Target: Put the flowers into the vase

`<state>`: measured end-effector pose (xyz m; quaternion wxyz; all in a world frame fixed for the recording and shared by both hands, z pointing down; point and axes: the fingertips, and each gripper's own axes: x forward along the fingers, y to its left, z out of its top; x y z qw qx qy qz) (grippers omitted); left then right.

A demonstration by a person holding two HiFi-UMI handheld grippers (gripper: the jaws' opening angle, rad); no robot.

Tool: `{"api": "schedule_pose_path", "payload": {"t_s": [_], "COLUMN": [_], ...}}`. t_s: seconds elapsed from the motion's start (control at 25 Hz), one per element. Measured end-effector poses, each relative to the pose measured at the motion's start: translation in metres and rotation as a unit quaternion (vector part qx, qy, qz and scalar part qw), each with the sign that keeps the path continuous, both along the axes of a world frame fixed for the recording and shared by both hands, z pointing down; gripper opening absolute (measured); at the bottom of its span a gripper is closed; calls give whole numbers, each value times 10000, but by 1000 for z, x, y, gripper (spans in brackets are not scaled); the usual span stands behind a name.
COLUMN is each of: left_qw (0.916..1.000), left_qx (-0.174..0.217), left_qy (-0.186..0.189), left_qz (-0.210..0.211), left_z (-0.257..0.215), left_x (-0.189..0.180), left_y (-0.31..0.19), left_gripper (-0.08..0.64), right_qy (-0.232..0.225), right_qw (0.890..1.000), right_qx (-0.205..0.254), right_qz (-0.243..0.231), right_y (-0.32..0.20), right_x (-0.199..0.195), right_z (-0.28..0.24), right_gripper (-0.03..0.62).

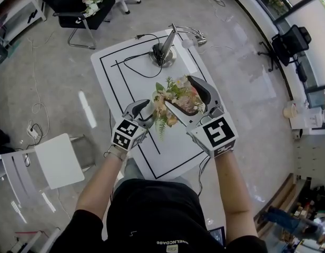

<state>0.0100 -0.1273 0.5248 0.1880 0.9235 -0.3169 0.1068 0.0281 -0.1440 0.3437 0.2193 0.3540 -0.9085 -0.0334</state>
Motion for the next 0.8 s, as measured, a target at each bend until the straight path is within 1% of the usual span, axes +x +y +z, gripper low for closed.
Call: {"api": "schedule_pose_path", "payload": {"t_s": [0.08, 0.2, 0.4, 0.52, 0.68, 0.8], "left_qw": [10000, 10000, 10000, 10000, 10000, 10000], "left_qx": [1, -7, -29, -50, -66, -66], "left_qy": [11, 15, 13, 11, 17, 15], "left_qz": [9, 23, 15, 5, -14, -27], "left_z": [-1, -1, 1, 2, 3, 3], "left_x": [1, 2, 2, 2, -1, -2], "left_y": [-1, -2, -2, -2, -2, -3], "left_gripper": [204, 202, 202, 202, 202, 202], "right_qy": [-117, -237, -211, -126, 68, 191], "right_qw": [9998, 9990, 9978, 9978, 9973, 9965], "right_qx": [-133, -372, -610, -575, -485, -416], "right_qz": [4, -30, -167, -289, -548, -693], "right_y": [-3, -4, -3, -1, 4, 8], "right_x": [0, -1, -4, -7, -16, -20], "right_z": [1, 6, 17, 20, 27, 30], "right_gripper": [344, 384, 446, 473, 541, 568]}}
